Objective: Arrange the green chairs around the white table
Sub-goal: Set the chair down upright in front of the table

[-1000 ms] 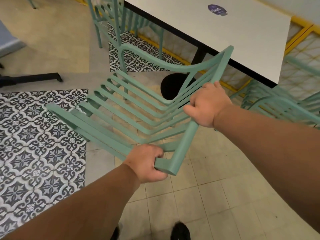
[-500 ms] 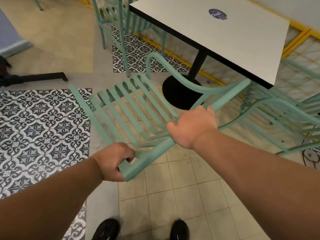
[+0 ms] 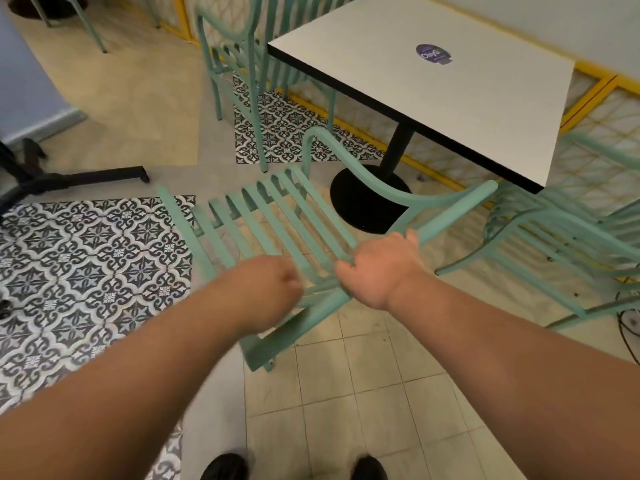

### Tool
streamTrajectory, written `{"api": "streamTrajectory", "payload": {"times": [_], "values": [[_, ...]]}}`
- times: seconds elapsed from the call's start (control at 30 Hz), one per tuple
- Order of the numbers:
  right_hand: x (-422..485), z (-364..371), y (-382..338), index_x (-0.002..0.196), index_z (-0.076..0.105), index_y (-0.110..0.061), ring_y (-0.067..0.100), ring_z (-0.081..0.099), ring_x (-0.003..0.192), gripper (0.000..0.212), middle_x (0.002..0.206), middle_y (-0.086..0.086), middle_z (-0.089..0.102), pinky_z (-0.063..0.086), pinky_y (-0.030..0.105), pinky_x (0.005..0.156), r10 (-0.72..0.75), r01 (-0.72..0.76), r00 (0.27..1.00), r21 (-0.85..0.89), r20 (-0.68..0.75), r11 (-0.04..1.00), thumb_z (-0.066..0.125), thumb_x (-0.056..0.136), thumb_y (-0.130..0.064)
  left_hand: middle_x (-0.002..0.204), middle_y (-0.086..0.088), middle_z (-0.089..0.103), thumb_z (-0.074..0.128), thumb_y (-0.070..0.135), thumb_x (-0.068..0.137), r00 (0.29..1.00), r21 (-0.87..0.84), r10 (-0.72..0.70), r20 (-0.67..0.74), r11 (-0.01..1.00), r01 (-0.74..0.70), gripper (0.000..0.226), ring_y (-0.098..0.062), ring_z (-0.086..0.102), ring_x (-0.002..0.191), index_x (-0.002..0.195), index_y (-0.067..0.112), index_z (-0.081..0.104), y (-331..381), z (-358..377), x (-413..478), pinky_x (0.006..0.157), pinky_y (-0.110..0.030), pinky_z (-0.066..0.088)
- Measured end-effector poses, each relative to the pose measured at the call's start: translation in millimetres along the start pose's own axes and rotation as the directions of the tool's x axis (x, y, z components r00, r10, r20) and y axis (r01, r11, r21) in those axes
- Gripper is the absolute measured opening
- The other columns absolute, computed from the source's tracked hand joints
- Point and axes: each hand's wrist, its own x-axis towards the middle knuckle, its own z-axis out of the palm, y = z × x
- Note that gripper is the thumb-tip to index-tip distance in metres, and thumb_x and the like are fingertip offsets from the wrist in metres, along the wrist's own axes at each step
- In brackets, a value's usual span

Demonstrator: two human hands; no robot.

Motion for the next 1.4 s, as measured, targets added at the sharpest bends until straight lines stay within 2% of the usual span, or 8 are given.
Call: {"api": "streamTrajectory", "payload": {"times": [0.07, 0.13, 0.23, 0.33, 0.43, 0.57, 0.8, 1.4], "values": [[1, 0, 7, 0.073, 0.066, -0.024, 0.022, 0.055, 0.078, 0.061, 0.076, -0.001, 0.063, 0.033, 0.051, 0.094, -0.054, 0.054, 0.999, 0.049, -0.003, 0.997, 0.022, 0.094, -0.060, 0.114, 0.006, 0.062, 0.048, 0.047, 0.102, 0.999, -0.141, 0.021, -0.031, 0.990, -0.025, 0.034, -0.019, 0.061, 0.105, 0.125, 0.025, 0.059, 38, 19, -4, 0.086, -0.037, 0.049], [4, -3, 21, 0.079, 0.068, -0.023, 0.021, 0.058, 0.081, 0.060, 0.080, -0.001, 0.066, 0.037, 0.046, 0.091, -0.103, 0.094, 0.994, 0.193, 0.036, 0.977, 0.031, 0.096, -0.067, 0.107, 0.004, 0.064, 0.048, 0.051, 0.100, 0.999, -0.014, 0.022, -0.030, 1.000, -0.023, 0.041, -0.022, 0.063, 0.100, 0.132, 0.026, 0.053, 55, 44, 2, 0.083, -0.037, 0.049], [12, -12, 56, 0.089, 0.070, -0.025, 0.019, 0.060, 0.089, 0.051, 0.094, -0.002, 0.063, 0.049, 0.040, 0.083, -0.139, 0.134, 0.990, 0.384, -0.016, 0.914, 0.049, 0.092, -0.071, 0.079, 0.005, 0.055, 0.048, 0.044, 0.099, 0.994, 0.178, -0.011, -0.113, 0.983, 0.031, 0.025, -0.021, 0.060, 0.075, 0.114, 0.024, 0.052, 56, 56, 14, 0.069, -0.035, 0.048], [27, -21, 95, 0.093, 0.072, -0.027, 0.018, 0.059, 0.092, 0.056, 0.097, -0.003, 0.063, 0.052, 0.042, 0.083, -0.178, 0.200, 0.979, 0.271, -0.103, 0.941, 0.047, 0.088, -0.077, 0.078, 0.005, 0.059, 0.050, 0.042, 0.099, 0.993, 0.170, -0.024, -0.117, 0.984, 0.044, 0.015, -0.016, 0.061, 0.067, 0.101, 0.027, 0.048, 59, 57, 16, 0.063, -0.033, 0.052], [42, -20, 122, 0.098, 0.076, -0.028, 0.019, 0.058, 0.094, 0.086, 0.091, -0.004, 0.065, 0.052, 0.043, 0.081, -0.180, 0.195, 0.976, 0.127, -0.121, 0.973, 0.025, 0.074, -0.092, 0.078, 0.006, 0.064, 0.048, 0.029, 0.099, 0.991, 0.131, -0.063, -0.118, 0.988, 0.079, 0.010, -0.014, 0.065, 0.064, 0.090, 0.031, 0.046, 58, 55, 18, 0.054, -0.031, 0.049], [55, 0, 134, 0.077, 0.076, -0.023, 0.020, 0.062, 0.072, 0.102, 0.070, -0.002, 0.065, 0.044, 0.034, 0.058, -0.138, 0.135, 0.987, -0.035, -0.084, 0.990, 0.004, 0.067, -0.094, 0.076, 0.009, 0.063, 0.046, 0.029, 0.099, 0.991, 0.154, -0.064, -0.118, 0.985, 0.082, 0.014, -0.012, 0.063, 0.064, 0.086, 0.033, 0.044, 57, 57, 21, 0.052, -0.029, 0.044], [54, 0, 130, 0.066, 0.067, -0.018, 0.022, 0.061, 0.064, 0.070, 0.062, -0.001, 0.058, 0.044, 0.034, 0.054, -0.077, 0.071, 0.995, -0.081, -0.066, 0.994, 0.032, 0.093, -0.073, 0.076, 0.009, 0.059, 0.045, 0.033, 0.101, 0.991, 0.210, -0.046, -0.125, 0.975, 0.071, 0.011, -0.010, 0.057, 0.060, 0.090, 0.034, 0.043, 60, 55, 17, 0.049, -0.029, 0.040], [22, 7, 112, 0.062, 0.056, -0.018, 0.021, 0.055, 0.062, 0.055, 0.062, 0.000, 0.050, 0.038, 0.032, 0.051, 0.007, -0.007, 1.000, -0.021, -0.008, 1.000, 0.038, 0.090, -0.062, 0.080, 0.008, 0.059, 0.049, 0.036, 0.100, 0.995, 0.276, 0.073, -0.065, 0.960, -0.053, 0.008, -0.010, 0.059, 0.068, 0.093, 0.033, 0.048, 36, 43, 0, 0.061, -0.029, 0.051]]}}
